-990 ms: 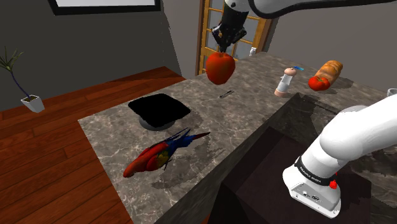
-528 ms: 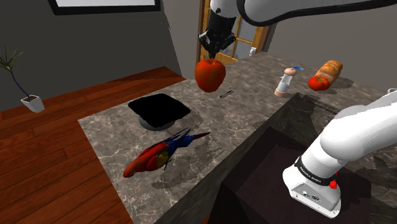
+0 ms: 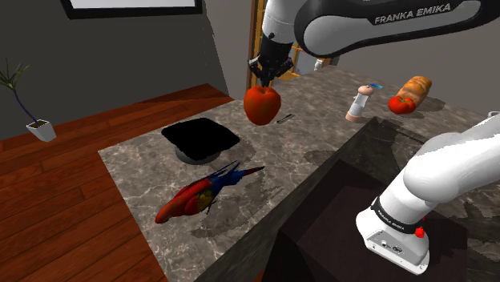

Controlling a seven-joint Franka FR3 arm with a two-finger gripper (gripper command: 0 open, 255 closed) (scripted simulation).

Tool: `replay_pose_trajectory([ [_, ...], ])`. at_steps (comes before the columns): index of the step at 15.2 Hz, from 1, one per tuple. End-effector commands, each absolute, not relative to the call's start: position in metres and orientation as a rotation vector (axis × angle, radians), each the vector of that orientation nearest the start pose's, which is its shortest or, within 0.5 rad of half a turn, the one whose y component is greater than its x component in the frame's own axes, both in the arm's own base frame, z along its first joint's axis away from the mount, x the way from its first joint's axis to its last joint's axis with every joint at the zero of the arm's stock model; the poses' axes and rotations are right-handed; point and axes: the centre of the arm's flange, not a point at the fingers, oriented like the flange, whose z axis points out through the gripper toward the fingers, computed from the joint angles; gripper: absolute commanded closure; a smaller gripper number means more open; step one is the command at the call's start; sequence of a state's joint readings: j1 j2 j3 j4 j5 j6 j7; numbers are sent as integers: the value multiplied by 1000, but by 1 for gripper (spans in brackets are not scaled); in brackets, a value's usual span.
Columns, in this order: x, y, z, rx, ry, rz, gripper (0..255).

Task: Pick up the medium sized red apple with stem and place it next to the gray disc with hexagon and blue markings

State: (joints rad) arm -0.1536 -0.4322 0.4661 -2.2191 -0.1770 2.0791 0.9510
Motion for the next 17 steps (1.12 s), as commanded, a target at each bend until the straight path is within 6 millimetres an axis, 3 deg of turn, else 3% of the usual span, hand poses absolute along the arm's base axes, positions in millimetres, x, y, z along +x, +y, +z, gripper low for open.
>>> replay_pose_trajectory([
  [1, 435, 157, 545, -3085, 928, -660, 255],
  [17, 435, 157, 460, -3085, 928, -660, 255],
])
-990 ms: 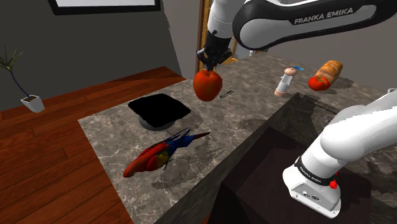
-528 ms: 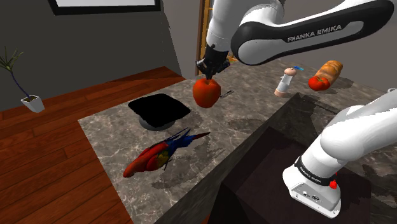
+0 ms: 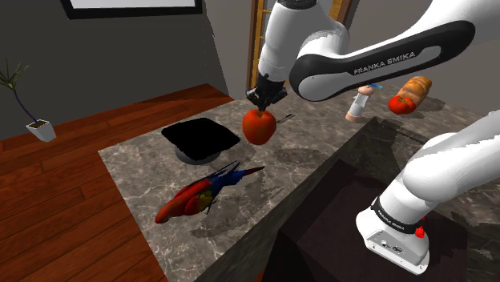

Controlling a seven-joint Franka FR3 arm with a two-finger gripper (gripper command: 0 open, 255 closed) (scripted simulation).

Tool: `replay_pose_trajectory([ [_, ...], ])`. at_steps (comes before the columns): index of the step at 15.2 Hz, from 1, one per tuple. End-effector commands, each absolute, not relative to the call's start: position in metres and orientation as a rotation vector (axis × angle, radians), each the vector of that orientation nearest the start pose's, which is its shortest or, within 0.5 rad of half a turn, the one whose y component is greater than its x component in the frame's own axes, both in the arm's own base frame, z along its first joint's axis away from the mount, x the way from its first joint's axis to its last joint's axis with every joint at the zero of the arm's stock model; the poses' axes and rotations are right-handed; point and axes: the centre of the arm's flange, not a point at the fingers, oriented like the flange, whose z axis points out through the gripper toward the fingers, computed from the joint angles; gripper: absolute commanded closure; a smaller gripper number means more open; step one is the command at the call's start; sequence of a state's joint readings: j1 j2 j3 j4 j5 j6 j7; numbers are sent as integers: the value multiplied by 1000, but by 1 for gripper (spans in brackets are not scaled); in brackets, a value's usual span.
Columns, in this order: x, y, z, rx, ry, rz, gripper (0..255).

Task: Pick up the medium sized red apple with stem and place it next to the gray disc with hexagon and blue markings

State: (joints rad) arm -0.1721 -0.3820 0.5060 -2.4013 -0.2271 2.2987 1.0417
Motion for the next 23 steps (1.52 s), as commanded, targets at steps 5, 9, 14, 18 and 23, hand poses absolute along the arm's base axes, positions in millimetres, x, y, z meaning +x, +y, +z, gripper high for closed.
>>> replay_pose_trajectory([
  [5, 435, 157, 434, -3085, 928, -660, 255],
  [9, 435, 157, 413, -3085, 928, -660, 255],
  [14, 435, 157, 409, -3085, 928, -660, 255],
  [18, 435, 157, 409, -3085, 928, -660, 0],
  [23, 435, 157, 409, -3085, 928, -660, 0],
])
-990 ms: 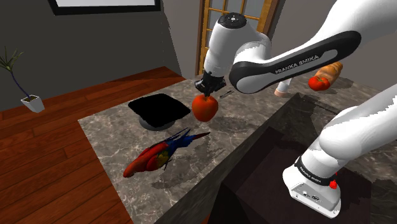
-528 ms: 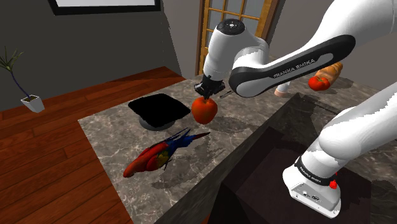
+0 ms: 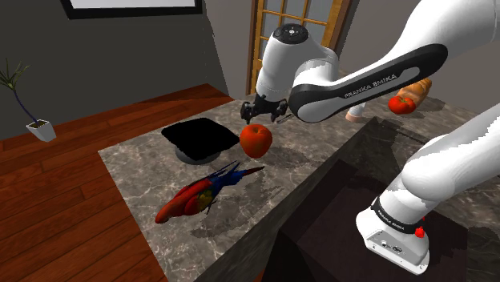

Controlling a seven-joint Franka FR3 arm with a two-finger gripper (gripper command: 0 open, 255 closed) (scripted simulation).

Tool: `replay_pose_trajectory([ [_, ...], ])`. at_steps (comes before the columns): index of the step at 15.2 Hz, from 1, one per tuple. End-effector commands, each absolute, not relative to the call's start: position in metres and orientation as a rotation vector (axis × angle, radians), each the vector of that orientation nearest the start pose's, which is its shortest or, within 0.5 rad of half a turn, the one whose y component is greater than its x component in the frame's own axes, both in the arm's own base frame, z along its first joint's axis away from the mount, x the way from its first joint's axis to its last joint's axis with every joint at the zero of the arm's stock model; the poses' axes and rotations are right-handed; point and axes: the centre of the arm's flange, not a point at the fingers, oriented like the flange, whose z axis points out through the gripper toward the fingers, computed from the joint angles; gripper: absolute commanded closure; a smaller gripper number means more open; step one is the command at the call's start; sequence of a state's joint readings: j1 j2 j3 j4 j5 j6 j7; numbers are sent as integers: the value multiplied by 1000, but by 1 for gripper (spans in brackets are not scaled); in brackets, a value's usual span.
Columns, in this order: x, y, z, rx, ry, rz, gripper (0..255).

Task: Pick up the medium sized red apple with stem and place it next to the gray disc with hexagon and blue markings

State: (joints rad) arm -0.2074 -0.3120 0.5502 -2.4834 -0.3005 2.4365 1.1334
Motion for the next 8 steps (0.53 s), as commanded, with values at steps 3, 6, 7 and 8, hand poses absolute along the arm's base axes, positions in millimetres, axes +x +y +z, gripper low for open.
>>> replay_pose_trajectory([
  [3, 421, 167, 445, -3085, 928, -660, 0],
  [6, 418, 169, 454, -3085, 928, -660, 0],
  [7, 418, 169, 454, -3085, 928, -659, 0],
  [8, 418, 169, 454, -3085, 928, -660, 0],
])
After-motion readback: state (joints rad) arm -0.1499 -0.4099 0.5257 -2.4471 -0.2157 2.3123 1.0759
